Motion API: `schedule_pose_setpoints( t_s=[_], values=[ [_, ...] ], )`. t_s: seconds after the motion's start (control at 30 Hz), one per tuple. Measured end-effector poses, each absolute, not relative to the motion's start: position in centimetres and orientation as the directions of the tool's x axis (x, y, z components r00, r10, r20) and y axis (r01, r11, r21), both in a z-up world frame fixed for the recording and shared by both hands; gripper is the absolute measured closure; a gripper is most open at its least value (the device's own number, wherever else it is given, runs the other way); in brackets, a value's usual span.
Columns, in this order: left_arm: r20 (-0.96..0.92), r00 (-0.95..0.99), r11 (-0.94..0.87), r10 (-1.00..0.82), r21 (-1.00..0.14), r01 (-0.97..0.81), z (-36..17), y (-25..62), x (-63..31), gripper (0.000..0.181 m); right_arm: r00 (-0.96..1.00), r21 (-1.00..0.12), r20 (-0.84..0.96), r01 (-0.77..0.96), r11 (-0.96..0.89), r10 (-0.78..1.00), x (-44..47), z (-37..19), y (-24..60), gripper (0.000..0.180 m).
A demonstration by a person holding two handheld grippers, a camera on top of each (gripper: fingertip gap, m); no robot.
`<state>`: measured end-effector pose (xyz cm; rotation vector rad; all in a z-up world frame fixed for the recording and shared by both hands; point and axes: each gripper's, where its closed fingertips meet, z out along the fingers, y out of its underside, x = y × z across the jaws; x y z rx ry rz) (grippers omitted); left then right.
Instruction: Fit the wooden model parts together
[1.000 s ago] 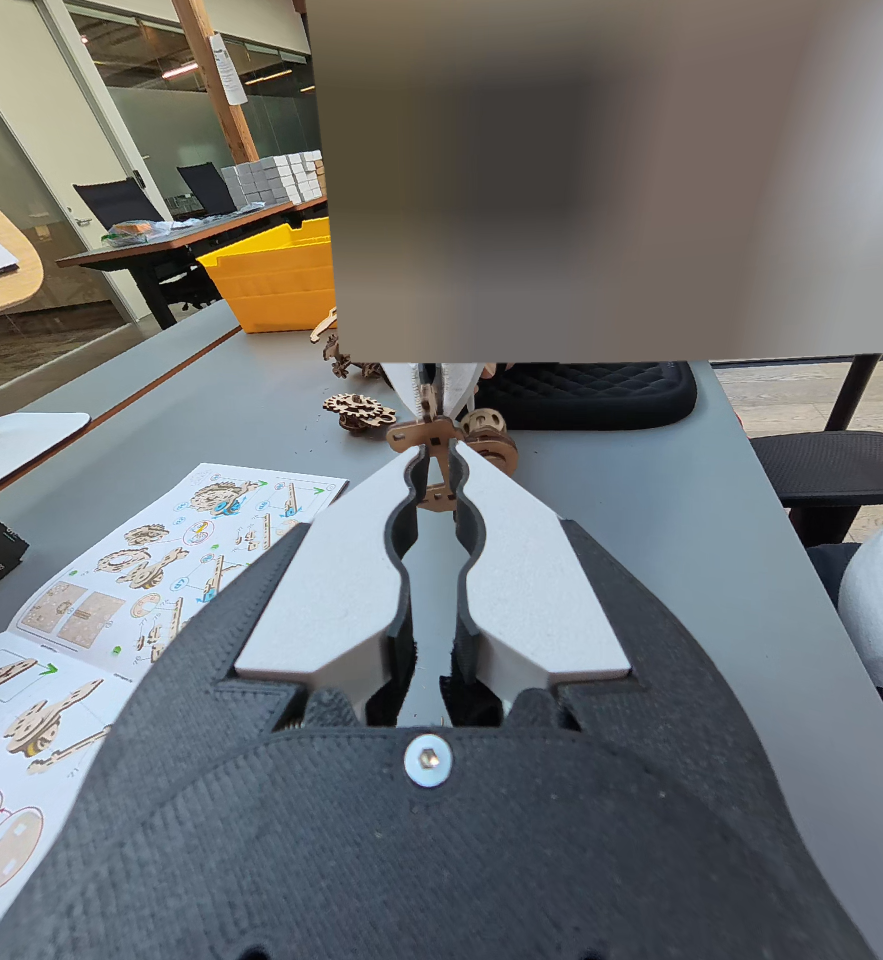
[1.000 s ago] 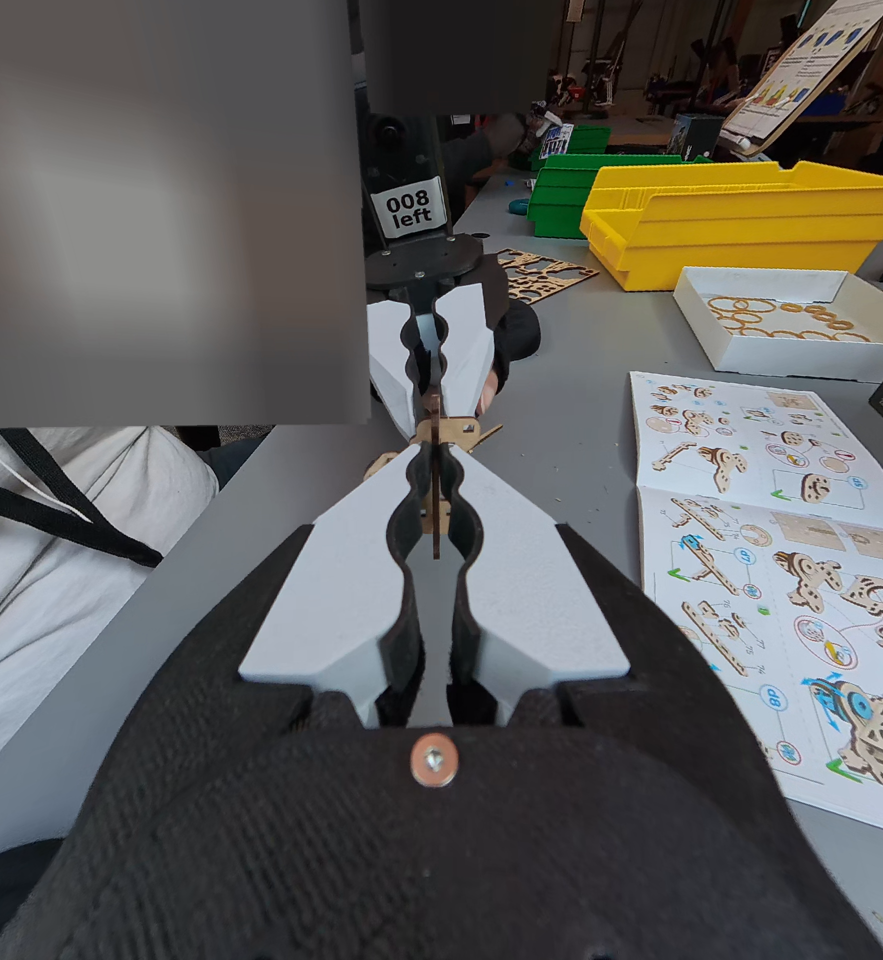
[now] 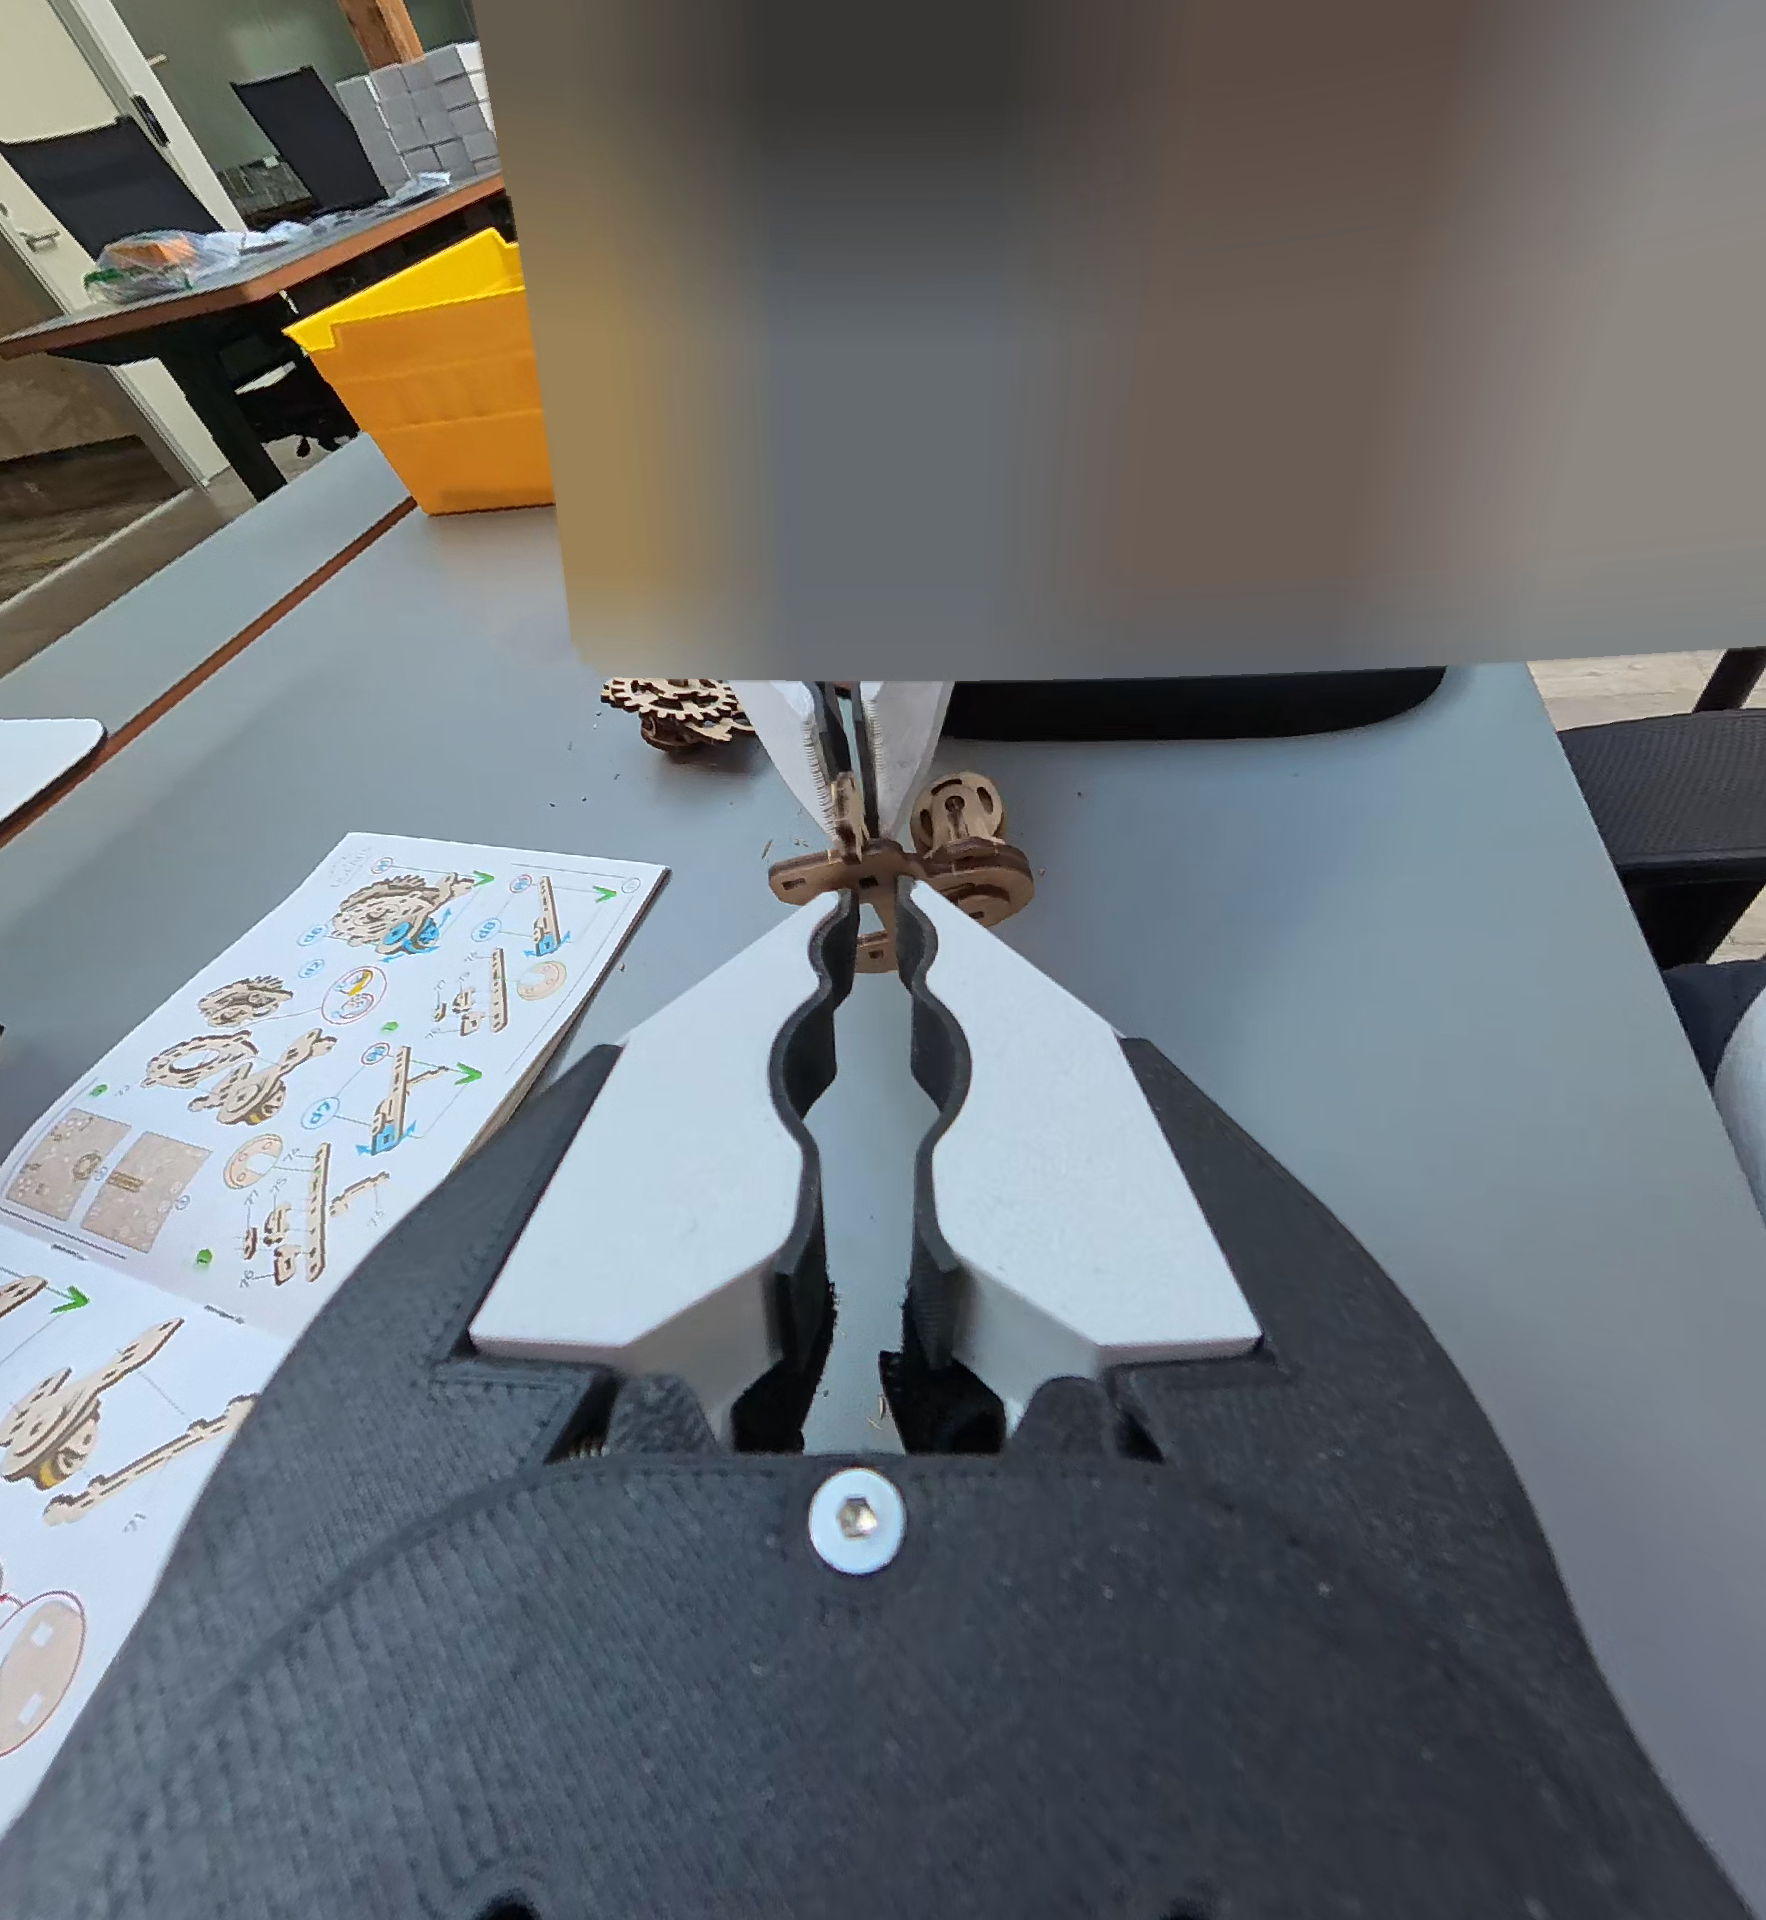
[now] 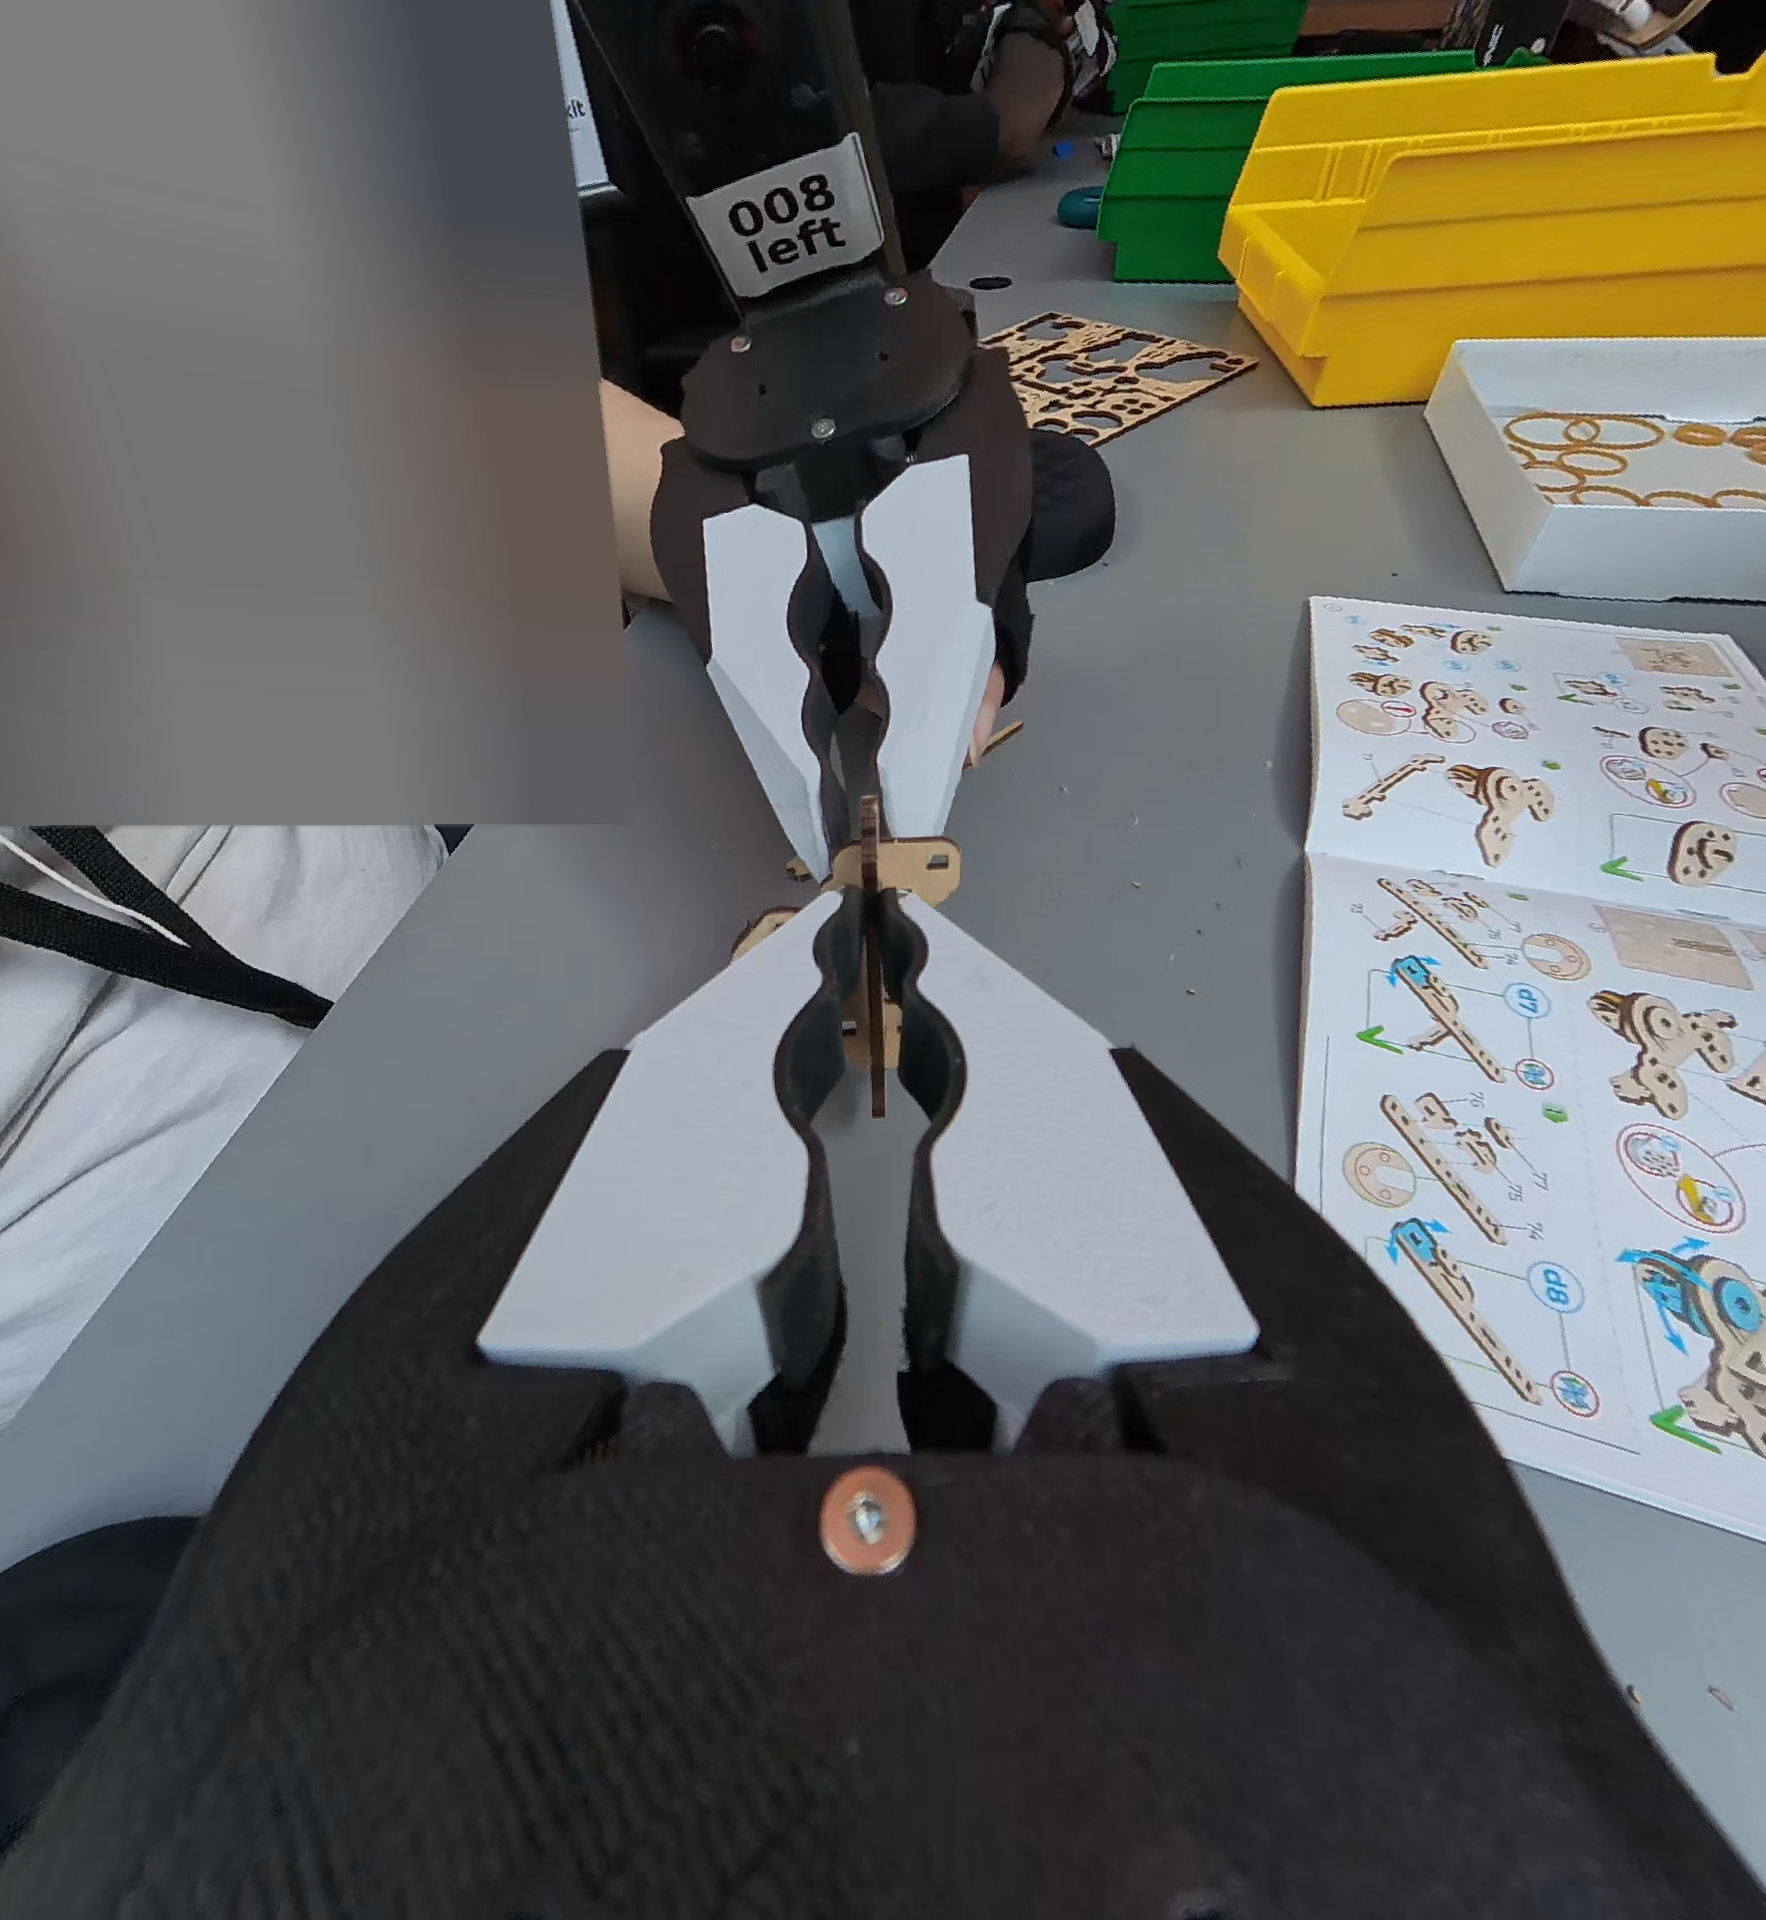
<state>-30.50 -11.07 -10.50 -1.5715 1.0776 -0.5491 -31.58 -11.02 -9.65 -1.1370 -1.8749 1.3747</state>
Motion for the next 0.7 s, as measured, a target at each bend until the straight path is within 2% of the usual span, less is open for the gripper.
schedule_pose_setpoints(
  t_s=[0.43, 0.7],
  values=[
    [-0.210, 0.466, 0.004, -0.859, -0.915, -0.404, -11.3, -10.6, -29.5, 0.176, -0.488, -0.886, -0.077, 0.433, 0.165, 0.870, -30.4, -10.8, -10.6, 0.178],
    [-0.192, 0.461, -0.004, -0.867, -0.920, -0.391, -11.2, -10.3, -29.1, 0.177, -0.507, -0.905, -0.070, 0.394, 0.158, 0.859, -30.0, -10.8, -10.3, 0.178]
  ],
)
